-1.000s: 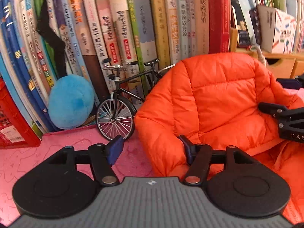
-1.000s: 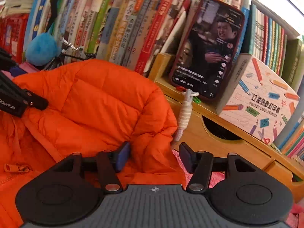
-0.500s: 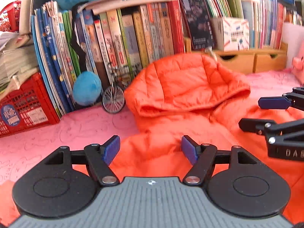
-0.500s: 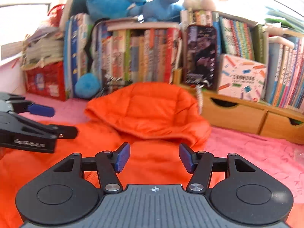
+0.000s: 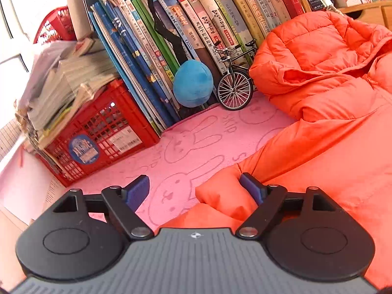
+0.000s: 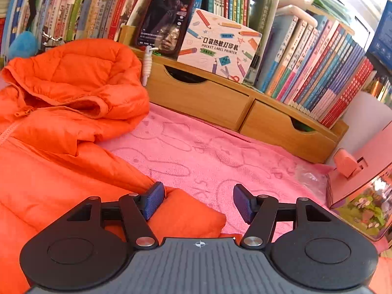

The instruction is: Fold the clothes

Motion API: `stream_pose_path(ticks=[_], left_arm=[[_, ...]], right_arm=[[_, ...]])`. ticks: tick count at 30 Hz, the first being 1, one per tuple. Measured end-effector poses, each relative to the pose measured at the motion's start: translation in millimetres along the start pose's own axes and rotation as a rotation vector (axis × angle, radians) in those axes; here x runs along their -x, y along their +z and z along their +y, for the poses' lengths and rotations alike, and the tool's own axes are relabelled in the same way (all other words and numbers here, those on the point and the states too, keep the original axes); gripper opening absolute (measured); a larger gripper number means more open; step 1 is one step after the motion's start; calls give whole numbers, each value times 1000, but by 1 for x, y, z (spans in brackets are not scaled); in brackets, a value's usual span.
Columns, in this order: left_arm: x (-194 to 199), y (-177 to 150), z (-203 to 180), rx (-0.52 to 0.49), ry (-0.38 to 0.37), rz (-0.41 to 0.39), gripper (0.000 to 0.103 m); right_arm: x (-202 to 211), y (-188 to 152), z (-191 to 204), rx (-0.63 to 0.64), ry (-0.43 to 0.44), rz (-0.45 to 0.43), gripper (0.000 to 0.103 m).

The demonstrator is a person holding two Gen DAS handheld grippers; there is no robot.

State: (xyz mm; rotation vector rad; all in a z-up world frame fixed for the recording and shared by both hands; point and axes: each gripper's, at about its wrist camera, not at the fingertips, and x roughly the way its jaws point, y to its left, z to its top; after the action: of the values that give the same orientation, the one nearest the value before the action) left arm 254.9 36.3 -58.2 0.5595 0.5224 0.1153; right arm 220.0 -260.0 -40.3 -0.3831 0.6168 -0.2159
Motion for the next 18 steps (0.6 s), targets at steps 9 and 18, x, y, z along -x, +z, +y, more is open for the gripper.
stream_pose_path(ticks=[9,18], left_arm=[[21,62,-3,20,-246,-218,73],[-13,88,-2,87,-386,-225,53]], right_arm=[[40,47,62,297,117,-390,60],[-15,80,148,559,251,-311,50]])
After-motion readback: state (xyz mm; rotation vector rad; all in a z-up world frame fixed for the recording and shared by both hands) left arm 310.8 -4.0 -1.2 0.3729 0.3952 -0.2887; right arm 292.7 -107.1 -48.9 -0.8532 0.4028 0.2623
